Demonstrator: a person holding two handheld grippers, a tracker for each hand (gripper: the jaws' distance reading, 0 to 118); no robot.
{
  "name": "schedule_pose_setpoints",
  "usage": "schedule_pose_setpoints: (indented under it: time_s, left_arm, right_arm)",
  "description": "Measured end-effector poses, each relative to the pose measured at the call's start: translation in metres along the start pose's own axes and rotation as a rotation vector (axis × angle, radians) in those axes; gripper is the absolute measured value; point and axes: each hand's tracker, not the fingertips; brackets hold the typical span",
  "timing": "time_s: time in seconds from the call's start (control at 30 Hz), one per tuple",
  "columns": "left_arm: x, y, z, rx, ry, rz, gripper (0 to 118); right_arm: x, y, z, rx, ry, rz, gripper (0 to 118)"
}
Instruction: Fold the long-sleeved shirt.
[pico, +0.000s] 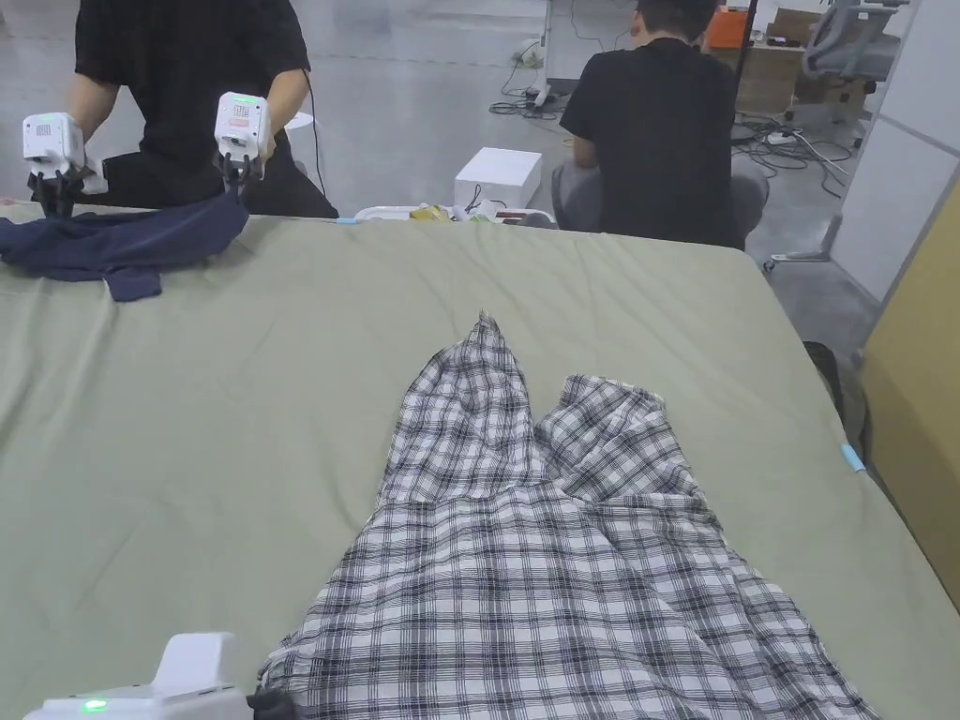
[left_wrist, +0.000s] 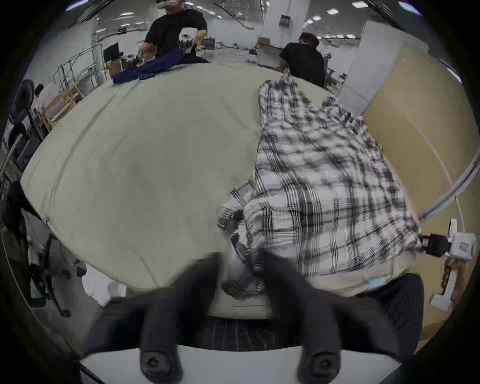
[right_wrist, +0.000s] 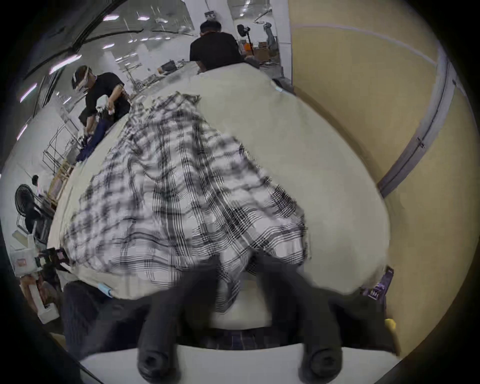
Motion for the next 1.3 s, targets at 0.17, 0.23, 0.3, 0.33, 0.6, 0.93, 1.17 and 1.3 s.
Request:
schedule_pose_setpoints:
  time_s: [0.17, 0.23, 0.3, 0.33, 0.6, 0.93, 1.17, 1.3]
  left_arm:
    - [0.025, 0.024, 0.051, 0.164, -0.155, 0.112, 94]
    - [0.052, 0.035, 0.055, 0.164, -0.164, 0.093, 88]
    - [0.079, 0.042, 0.056, 0.170, -0.191, 0.077, 41]
    - [0.089, 0.043, 0.054, 0.174, -0.215, 0.064, 10]
    - [0.106, 0.054, 0.038, 0.120, -0.205, 0.019, 0]
    - [0.077, 0.167, -0.079, 0.041, -0.056, 0.067, 104]
    - [0.079, 0.193, -0.160, -0.052, -0.004, 0.090, 96]
    - [0.091, 0.181, -0.154, -0.071, -0.009, 0.029, 12]
  right_arm:
    - [-0.029, 0.023, 0.066, 0.221, 0.113, -0.029, 73]
    - [-0.061, 0.033, 0.076, 0.247, 0.210, 0.018, 73]
    - [-0.091, 0.037, 0.082, 0.252, 0.276, 0.062, 61]
    - [-0.102, 0.036, 0.083, 0.251, 0.299, 0.066, 40]
    - [-0.118, 0.027, 0.062, 0.209, 0.297, 0.108, 0]
    - [-0.089, 0.026, 0.029, 0.141, 0.219, 0.072, 0]
    - [-0.061, 0.041, 0.007, 0.113, 0.145, 0.026, 0]
    - [-0.052, 0.075, -0.014, 0.127, 0.112, 0.015, 11]
